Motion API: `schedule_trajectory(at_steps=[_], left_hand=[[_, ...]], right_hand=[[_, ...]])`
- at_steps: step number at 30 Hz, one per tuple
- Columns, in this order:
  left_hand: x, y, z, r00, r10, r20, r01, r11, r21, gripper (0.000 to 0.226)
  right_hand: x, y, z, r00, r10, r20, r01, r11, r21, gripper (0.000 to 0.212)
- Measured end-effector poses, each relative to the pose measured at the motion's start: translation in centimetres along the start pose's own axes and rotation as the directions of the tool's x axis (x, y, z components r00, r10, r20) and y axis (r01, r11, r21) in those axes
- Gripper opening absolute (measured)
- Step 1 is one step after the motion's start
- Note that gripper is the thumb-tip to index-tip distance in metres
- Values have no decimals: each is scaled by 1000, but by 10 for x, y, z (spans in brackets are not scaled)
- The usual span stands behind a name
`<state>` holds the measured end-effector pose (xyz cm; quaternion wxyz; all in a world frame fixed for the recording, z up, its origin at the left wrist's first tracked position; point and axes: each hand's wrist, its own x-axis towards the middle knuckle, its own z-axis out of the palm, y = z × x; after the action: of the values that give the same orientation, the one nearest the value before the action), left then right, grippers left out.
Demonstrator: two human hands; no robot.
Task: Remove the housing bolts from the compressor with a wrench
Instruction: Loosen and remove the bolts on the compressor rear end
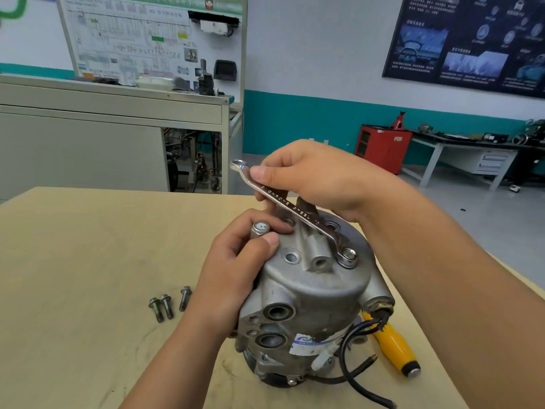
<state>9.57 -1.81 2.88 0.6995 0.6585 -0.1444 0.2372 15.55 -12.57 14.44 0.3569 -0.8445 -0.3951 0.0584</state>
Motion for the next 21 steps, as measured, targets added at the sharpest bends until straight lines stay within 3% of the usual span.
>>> schedule_trajectory(at_steps=[6,10,12,14,18,21], left_hand=[[-2,3,1,999,-30,-10,30,1000,-5,17],[-2,4,1,999,-53,-12,53,999,4,18],[-2,5,1,998,-55,-12,55,998,6,19],[-3,6,1,999,-50,-18,51,999,12,19],[-4,6,2,999,-38,-30,39,999,20,20],[-4,6,2,998,-40,-39,41,999,8,21]], right_hand=[[7,1,1,995,92,30,-95,985,143,38],[5,5,-11,983,122,-140,-79,957,279,26],[-4,13,-19,963,180,-202,-73,891,448,17],[-20,21,-24,937,246,-249,-20,748,663,12],[-65,35,-14,783,420,-459,253,459,852,16],[-96,43,9,615,507,-604,444,411,796,20]])
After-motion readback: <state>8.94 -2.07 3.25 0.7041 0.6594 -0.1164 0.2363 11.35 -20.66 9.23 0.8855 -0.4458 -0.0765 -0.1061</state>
